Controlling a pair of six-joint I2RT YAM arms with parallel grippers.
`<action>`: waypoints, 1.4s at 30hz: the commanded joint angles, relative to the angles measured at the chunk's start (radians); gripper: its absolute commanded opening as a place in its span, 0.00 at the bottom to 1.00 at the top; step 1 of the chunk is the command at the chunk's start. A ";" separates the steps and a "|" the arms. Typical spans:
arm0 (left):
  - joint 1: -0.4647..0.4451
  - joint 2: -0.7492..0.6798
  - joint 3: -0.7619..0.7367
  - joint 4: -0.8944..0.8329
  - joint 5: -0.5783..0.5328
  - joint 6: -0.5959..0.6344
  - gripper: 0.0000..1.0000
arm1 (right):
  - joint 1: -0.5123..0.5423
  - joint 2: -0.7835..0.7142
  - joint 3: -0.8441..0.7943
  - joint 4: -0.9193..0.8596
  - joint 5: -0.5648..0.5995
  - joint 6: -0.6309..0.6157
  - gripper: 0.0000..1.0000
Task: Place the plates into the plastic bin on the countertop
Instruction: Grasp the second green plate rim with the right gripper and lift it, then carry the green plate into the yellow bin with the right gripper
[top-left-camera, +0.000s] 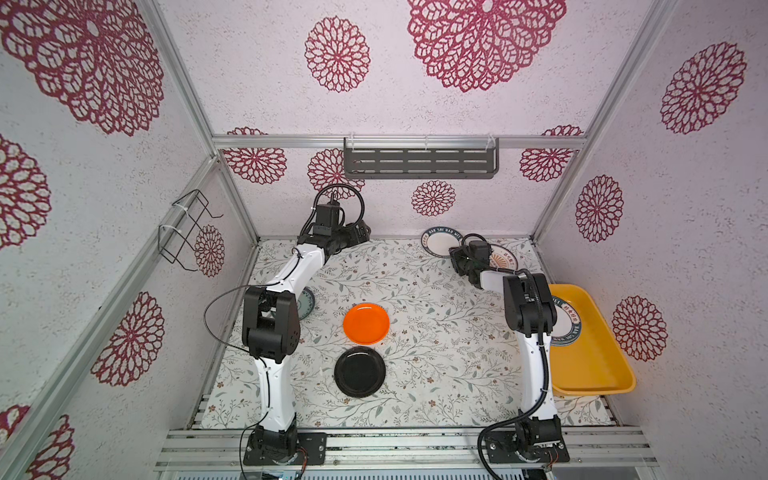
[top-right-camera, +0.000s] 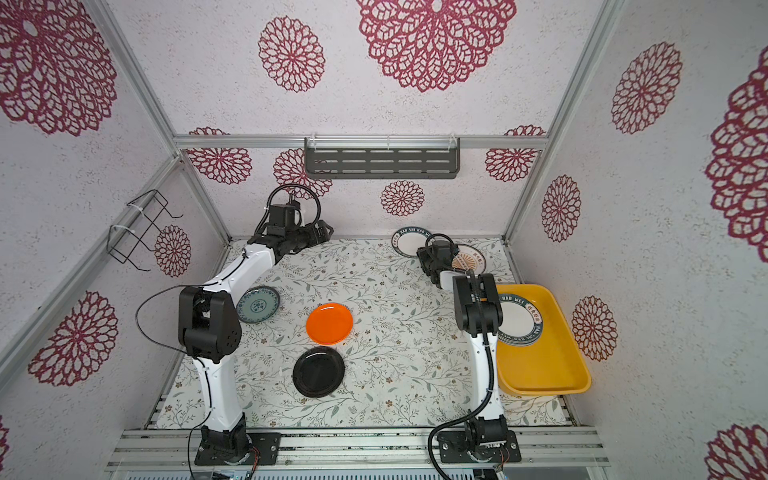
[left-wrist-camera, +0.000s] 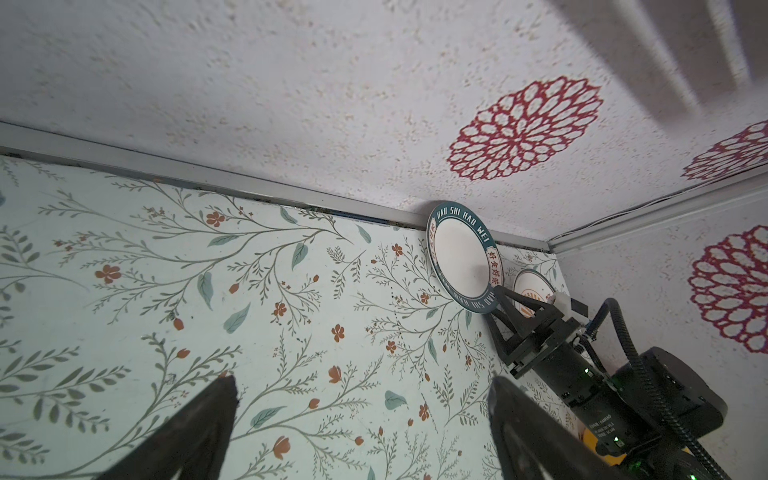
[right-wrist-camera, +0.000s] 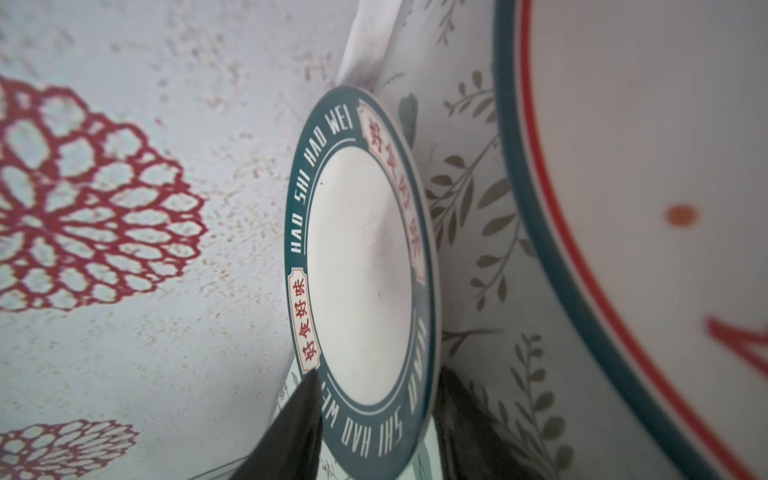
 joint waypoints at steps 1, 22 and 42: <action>0.015 0.041 0.040 -0.002 0.010 -0.006 0.97 | -0.002 0.034 0.015 -0.087 0.061 0.072 0.36; 0.046 0.032 0.006 0.008 0.088 -0.031 0.97 | 0.004 -0.076 -0.102 0.015 0.009 0.054 0.00; 0.034 -0.034 -0.119 0.109 0.198 -0.126 0.97 | 0.025 -0.534 -0.508 0.095 -0.167 -0.148 0.00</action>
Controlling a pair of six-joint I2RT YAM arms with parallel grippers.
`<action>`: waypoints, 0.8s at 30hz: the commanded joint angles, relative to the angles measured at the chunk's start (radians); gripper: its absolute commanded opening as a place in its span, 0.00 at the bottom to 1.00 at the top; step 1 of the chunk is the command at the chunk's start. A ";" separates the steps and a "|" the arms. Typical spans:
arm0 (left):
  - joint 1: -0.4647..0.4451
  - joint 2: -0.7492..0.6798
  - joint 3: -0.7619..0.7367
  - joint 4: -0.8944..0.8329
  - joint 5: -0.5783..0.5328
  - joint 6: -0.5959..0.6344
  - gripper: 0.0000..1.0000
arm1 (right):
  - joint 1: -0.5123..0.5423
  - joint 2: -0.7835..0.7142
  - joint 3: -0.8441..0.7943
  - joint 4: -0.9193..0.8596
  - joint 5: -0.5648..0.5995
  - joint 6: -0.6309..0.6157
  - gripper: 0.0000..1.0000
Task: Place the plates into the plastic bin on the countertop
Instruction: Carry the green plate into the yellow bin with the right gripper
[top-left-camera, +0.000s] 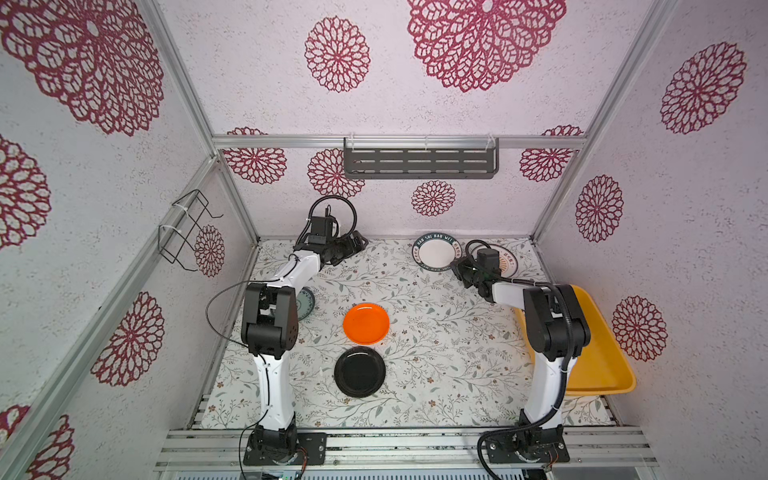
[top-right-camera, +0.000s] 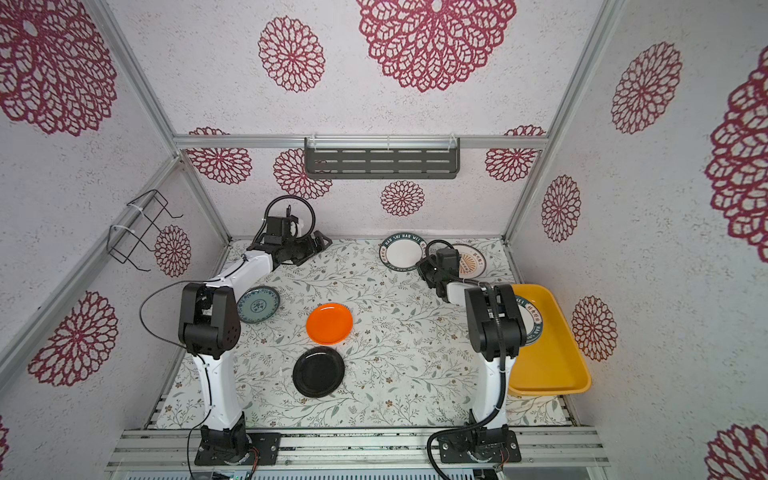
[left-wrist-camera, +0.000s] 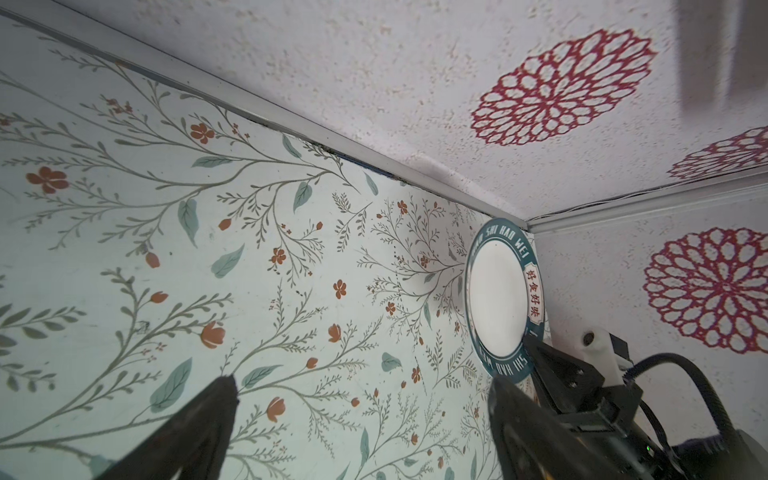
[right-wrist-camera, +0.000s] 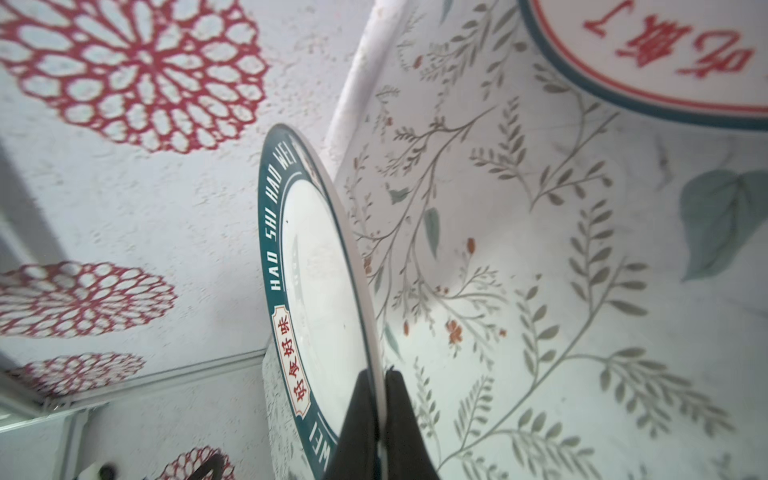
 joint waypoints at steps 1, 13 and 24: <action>-0.011 -0.060 -0.003 0.048 0.026 -0.020 0.97 | 0.000 -0.101 -0.042 0.069 -0.037 -0.030 0.00; -0.070 -0.058 0.002 0.051 0.063 -0.047 0.97 | -0.060 -0.393 -0.183 -0.073 0.002 -0.094 0.00; -0.146 -0.040 0.058 0.026 0.115 0.006 0.97 | -0.220 -0.722 -0.288 -0.308 0.027 -0.164 0.00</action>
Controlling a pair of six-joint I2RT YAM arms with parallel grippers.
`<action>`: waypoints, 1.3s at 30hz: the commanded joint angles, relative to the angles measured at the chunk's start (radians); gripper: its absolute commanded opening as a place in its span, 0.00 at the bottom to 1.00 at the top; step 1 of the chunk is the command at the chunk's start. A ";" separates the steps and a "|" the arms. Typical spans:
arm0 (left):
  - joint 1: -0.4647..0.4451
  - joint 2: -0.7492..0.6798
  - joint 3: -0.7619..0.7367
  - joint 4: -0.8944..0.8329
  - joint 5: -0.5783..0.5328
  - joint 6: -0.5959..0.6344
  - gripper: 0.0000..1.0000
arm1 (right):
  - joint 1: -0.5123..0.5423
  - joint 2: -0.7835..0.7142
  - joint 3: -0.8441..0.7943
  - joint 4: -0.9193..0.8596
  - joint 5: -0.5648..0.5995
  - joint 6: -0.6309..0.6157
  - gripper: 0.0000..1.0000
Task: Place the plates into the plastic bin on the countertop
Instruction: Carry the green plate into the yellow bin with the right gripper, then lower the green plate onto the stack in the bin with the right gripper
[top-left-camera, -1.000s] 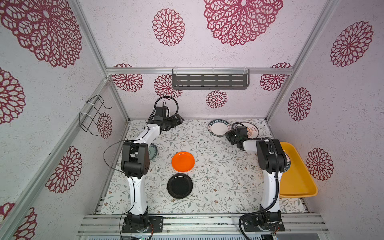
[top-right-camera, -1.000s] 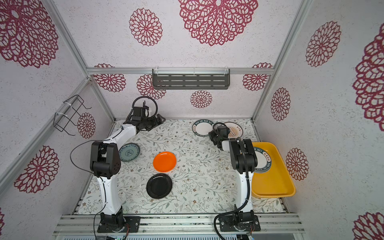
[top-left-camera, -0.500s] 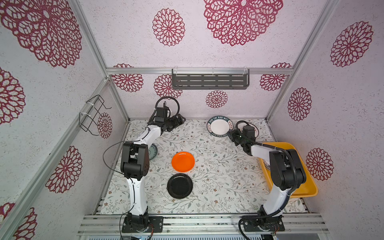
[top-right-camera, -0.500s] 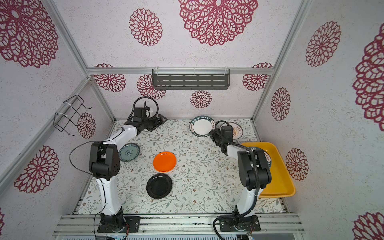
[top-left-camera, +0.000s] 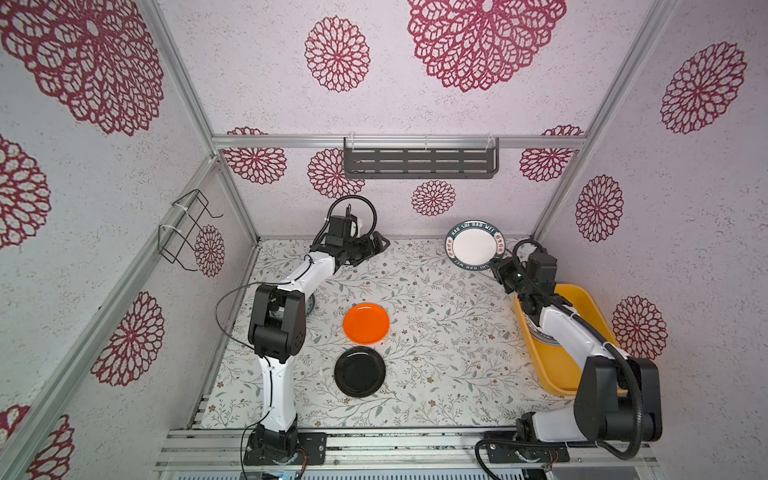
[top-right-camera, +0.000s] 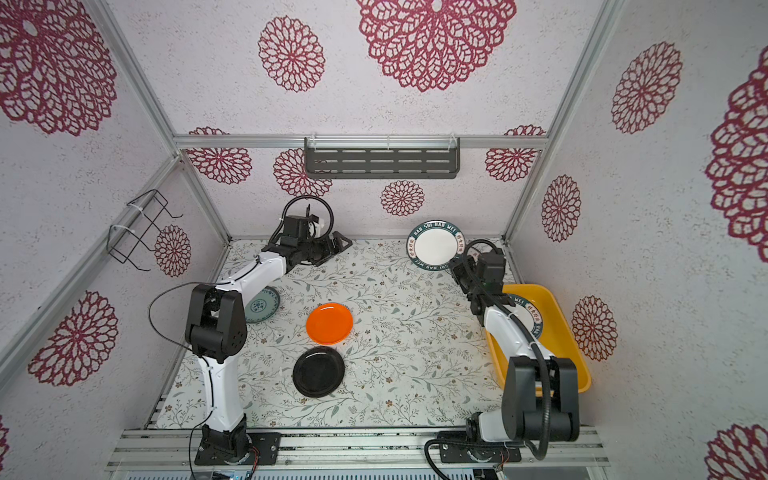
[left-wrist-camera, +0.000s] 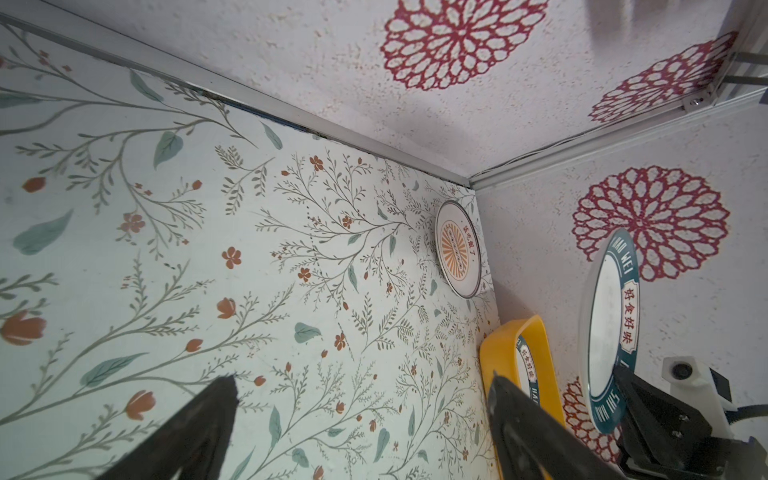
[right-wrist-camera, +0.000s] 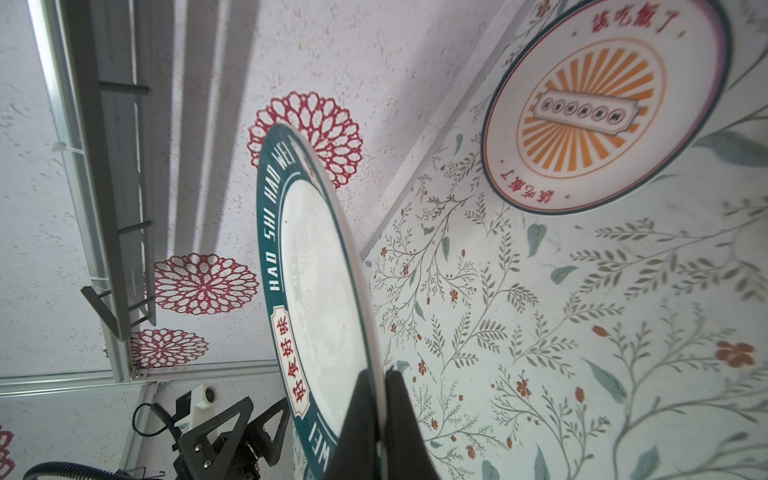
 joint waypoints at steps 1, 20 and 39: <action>-0.028 -0.018 0.064 -0.013 0.047 0.060 0.97 | -0.048 -0.119 -0.009 -0.090 0.037 -0.054 0.00; -0.132 0.002 0.140 -0.153 0.084 0.229 0.97 | -0.476 -0.407 -0.132 -0.500 0.025 -0.085 0.00; -0.135 -0.057 0.079 -0.127 -0.028 0.227 0.97 | -0.738 -0.270 -0.217 -0.431 -0.016 -0.204 0.00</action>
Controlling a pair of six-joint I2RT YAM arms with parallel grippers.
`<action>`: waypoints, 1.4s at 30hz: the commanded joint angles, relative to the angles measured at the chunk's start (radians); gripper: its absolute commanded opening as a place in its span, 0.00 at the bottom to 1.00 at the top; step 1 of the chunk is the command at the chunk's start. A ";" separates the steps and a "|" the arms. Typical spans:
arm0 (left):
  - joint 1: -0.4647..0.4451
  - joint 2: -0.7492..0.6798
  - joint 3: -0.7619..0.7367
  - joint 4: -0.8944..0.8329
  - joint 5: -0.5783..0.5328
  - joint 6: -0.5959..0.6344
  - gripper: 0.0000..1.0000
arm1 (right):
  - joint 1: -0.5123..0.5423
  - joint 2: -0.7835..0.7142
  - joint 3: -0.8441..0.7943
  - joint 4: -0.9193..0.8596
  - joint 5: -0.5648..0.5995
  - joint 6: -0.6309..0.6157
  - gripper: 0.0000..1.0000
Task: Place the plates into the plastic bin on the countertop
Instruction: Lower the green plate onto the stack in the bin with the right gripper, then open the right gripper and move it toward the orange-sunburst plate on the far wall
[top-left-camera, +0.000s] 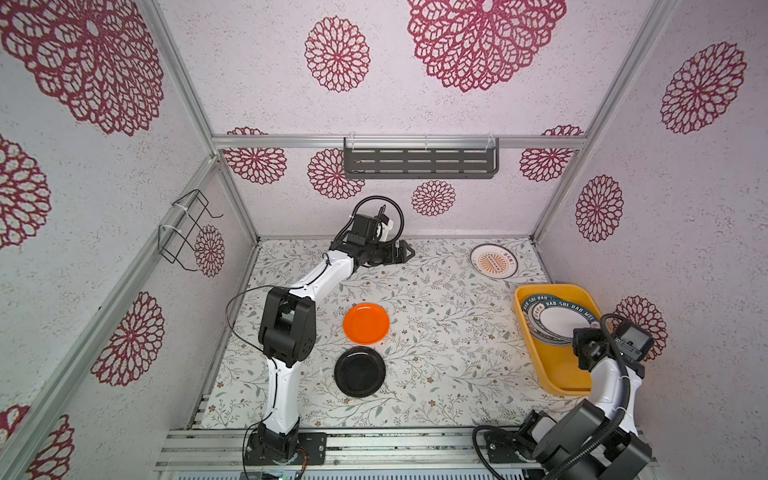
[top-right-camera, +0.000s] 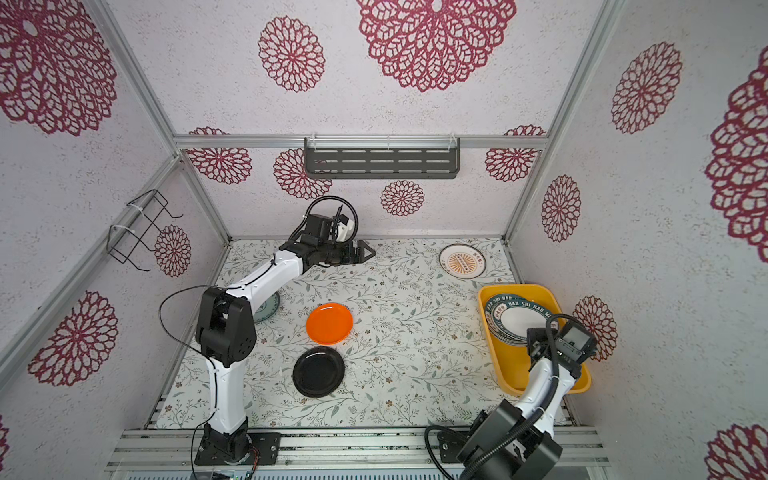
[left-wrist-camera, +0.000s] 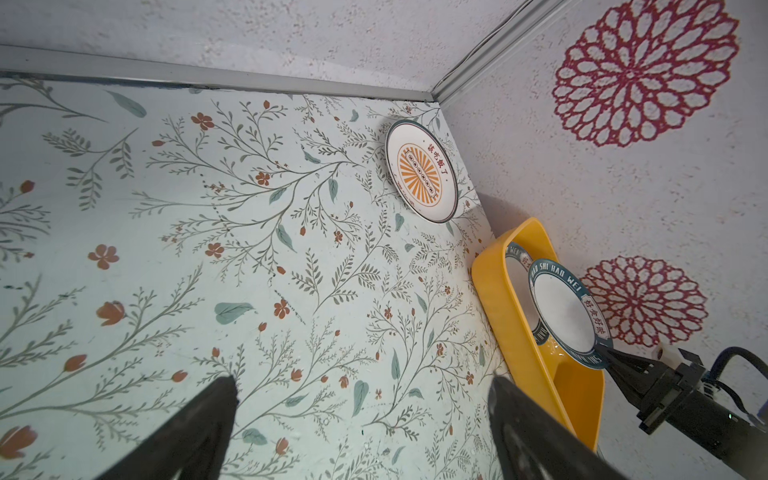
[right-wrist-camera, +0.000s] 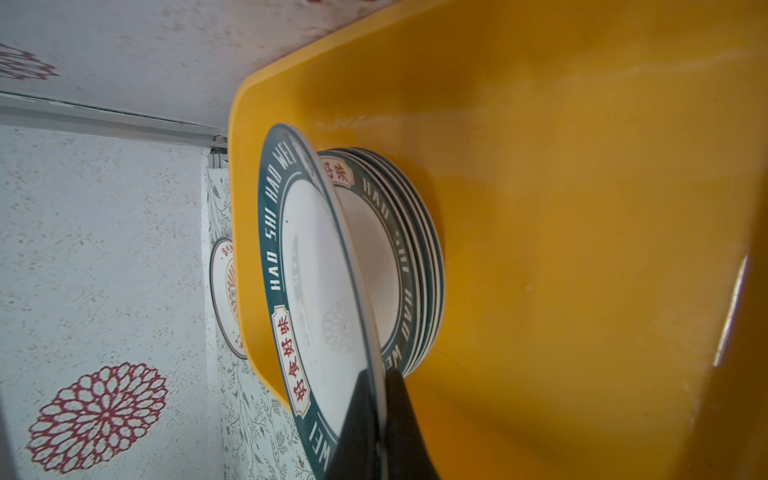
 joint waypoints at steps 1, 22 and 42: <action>-0.006 -0.060 -0.010 0.015 -0.030 0.012 0.97 | -0.003 0.025 0.035 0.083 0.005 -0.051 0.00; 0.011 -0.058 0.007 0.054 -0.056 -0.053 0.97 | 0.015 0.282 0.116 0.120 -0.059 -0.132 0.28; 0.086 -0.027 0.001 0.239 0.056 -0.229 0.97 | 0.168 0.160 0.388 -0.143 0.121 -0.169 0.86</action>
